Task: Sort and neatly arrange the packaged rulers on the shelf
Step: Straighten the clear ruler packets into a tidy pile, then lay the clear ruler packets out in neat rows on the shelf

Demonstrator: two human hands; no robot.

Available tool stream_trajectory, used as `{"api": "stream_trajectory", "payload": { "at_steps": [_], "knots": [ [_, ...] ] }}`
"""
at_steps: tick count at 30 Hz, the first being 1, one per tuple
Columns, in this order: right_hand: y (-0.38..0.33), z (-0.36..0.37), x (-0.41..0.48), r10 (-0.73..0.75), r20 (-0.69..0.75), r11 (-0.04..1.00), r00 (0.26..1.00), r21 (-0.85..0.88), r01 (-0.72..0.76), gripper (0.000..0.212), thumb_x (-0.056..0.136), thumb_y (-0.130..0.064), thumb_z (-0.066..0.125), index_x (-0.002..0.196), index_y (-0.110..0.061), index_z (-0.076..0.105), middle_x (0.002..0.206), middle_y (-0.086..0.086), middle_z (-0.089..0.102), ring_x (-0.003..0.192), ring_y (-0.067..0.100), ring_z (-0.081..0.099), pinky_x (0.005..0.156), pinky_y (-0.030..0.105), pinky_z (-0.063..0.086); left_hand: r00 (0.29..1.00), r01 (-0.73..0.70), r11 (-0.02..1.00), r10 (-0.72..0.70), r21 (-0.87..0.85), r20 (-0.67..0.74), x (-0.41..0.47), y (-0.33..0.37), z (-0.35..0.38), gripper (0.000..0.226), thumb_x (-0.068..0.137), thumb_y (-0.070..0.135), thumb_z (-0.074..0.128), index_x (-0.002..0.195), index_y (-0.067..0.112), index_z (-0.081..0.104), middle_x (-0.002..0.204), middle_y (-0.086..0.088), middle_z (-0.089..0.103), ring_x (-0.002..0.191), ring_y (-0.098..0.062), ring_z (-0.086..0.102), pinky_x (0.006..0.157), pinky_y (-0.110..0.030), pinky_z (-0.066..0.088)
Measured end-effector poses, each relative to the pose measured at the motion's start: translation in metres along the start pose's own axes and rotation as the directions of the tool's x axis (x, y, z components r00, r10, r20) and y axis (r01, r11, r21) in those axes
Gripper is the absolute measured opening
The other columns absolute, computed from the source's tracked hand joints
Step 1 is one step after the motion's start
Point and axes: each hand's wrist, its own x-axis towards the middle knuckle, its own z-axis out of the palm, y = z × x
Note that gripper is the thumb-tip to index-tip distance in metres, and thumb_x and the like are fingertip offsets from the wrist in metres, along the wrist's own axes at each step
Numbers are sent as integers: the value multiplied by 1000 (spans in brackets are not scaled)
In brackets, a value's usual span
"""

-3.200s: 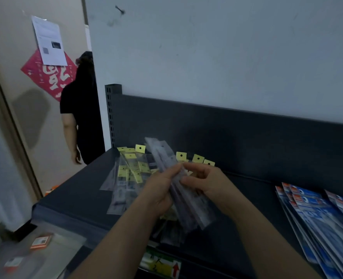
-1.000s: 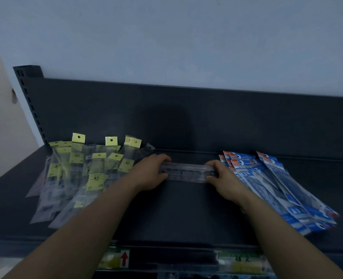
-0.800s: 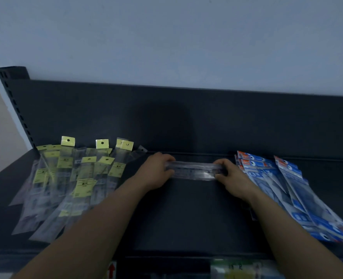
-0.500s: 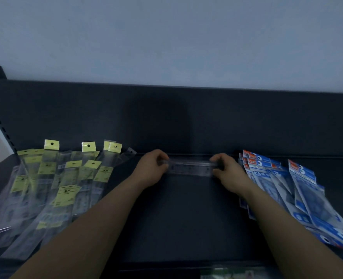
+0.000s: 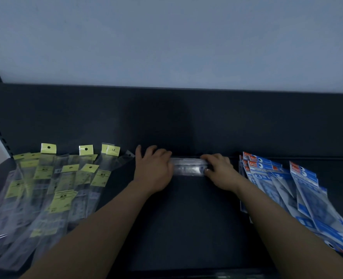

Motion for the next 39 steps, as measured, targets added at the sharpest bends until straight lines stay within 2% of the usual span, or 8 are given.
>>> {"api": "stream_trajectory", "payload": {
  "at_steps": [3,7,12,23,27,31,36,39],
  "knots": [
    [-1,4,1,-18,-1,995,1000,-93,17,54,96,-28,47,147,-24,28,149,6,30,138,27,20,115,38,16,999,3,982,-11,-188,-44,2,7,-3,60,97,47,8,134,27,51,139,9,52,135,-13,37,118,-47,1],
    [0,7,4,-29,12,984,1000,-174,30,57,97,-27,42,149,-19,23,155,4,22,143,24,12,118,39,7,998,-48,995,51,-87,30,8,7,4,48,101,41,28,145,26,37,147,6,43,137,-14,35,118,-44,8],
    [-2,15,0,-17,90,980,996,-196,35,56,99,-27,30,152,-18,13,160,-2,9,147,17,-1,118,39,-5,936,-53,997,68,-51,344,0,12,12,57,103,42,17,154,20,7,161,1,13,147,-20,12,119,-48,6],
    [-10,20,-49,71,226,922,971,-386,22,69,97,-55,16,151,-23,-13,159,-2,-18,145,14,-19,118,44,-11,894,-84,995,54,47,444,-36,19,1,63,100,49,8,154,21,-9,161,0,-15,147,-19,-19,114,-54,-17],
    [-14,19,-65,87,247,922,965,-387,16,72,96,-60,13,150,-23,-16,158,-1,-21,144,14,-21,118,45,-12,885,-125,985,56,118,462,-51,25,-10,63,100,50,7,154,19,-8,162,-1,-11,147,-20,-17,113,-56,-18],
    [-19,18,-80,77,259,926,963,-377,28,73,96,-60,14,150,-20,-15,158,0,-21,144,14,-22,118,41,-11,918,-214,952,119,219,378,-64,24,-23,59,101,47,12,154,20,10,162,0,5,149,-23,-7,112,-59,-17],
    [-16,16,-92,87,244,926,966,-377,12,72,97,-57,15,150,-19,-15,158,0,-21,144,13,-21,118,37,-11,956,-185,969,139,163,259,-80,14,-22,51,103,41,18,150,22,21,159,-1,19,148,-23,9,115,-59,-7],
    [-15,16,-94,89,234,920,968,-392,10,71,97,-56,16,151,-20,-15,158,0,-21,144,14,-20,118,37,-10,949,-151,985,120,87,292,-84,12,-20,50,103,39,19,151,22,20,159,-2,16,146,-24,14,116,-55,2]
  ]
}}
